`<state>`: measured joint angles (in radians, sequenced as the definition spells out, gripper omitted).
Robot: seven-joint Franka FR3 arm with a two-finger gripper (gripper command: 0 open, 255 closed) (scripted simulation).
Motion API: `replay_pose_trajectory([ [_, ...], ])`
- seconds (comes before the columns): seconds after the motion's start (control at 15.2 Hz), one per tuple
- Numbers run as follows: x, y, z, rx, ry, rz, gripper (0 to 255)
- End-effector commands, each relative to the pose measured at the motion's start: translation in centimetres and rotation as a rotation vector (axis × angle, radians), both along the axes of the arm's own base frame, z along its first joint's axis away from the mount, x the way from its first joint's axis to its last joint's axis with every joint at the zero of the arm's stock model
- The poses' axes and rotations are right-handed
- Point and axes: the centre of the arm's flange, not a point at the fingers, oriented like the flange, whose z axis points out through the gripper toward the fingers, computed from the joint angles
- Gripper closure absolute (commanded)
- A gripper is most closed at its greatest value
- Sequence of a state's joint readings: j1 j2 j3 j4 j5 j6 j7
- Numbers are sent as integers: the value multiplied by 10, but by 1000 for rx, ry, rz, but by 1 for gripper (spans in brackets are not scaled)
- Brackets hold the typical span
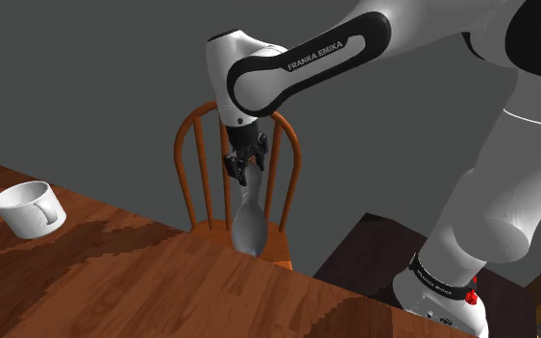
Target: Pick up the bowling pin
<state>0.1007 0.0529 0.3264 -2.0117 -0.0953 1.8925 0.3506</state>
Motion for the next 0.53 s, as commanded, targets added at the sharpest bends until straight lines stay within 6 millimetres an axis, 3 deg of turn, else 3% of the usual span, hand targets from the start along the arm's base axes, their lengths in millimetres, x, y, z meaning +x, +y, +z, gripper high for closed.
replay_pose_trajectory([
  [0.0, 0, 0, 11, 1, -2, 0, 255],
  [0.33, 0, 0, 38, 1, -2, 0, 255],
  [0.46, 0, 0, 39, 1, -2, 0, 255],
])
